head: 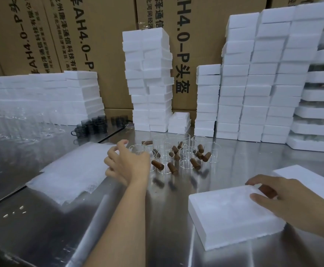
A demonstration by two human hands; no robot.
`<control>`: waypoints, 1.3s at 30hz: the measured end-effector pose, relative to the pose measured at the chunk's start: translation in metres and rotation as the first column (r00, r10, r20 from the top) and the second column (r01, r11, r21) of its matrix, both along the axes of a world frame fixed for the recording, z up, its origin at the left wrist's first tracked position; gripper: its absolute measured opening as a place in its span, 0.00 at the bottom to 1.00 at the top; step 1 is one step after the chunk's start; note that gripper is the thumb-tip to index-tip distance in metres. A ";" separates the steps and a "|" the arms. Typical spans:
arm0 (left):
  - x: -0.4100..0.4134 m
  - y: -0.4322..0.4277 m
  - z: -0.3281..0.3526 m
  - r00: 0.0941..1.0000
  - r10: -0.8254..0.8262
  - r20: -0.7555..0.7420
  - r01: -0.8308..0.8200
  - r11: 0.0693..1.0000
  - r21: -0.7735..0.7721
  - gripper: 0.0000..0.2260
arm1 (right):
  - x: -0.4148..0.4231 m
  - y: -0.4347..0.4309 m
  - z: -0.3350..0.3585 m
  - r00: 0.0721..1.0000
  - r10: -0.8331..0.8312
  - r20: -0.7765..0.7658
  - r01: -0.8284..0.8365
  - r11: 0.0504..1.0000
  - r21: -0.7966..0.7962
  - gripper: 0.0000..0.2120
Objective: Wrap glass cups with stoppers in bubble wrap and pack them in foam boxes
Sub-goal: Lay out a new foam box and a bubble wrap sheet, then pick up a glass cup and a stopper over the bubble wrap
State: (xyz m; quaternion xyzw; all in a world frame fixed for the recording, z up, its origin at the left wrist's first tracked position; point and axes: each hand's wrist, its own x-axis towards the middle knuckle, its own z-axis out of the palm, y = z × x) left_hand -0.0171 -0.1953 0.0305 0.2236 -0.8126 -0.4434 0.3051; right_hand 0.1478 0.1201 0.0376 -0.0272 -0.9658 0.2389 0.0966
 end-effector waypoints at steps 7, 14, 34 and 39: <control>-0.002 -0.006 -0.008 0.995 0.005 0.103 -0.010 0.999 0.054 0.29 | 0.001 -0.001 0.003 0.999 0.007 0.037 -0.008 1.000 0.016 0.08; -0.003 -0.007 -0.013 0.997 0.040 0.070 -0.044 0.997 0.055 0.28 | 0.002 0.000 0.005 0.999 0.001 0.054 -0.003 0.999 0.034 0.06; 0.027 0.033 0.041 0.849 -0.052 -0.525 0.079 0.996 0.028 0.29 | 0.007 -0.011 0.013 0.999 -0.038 -0.012 0.039 0.989 0.146 0.15; 0.060 0.086 0.047 0.650 -0.400 -0.646 0.374 0.909 -0.186 0.33 | 0.009 -0.025 0.019 0.959 -0.056 -0.278 0.056 0.998 -0.009 0.13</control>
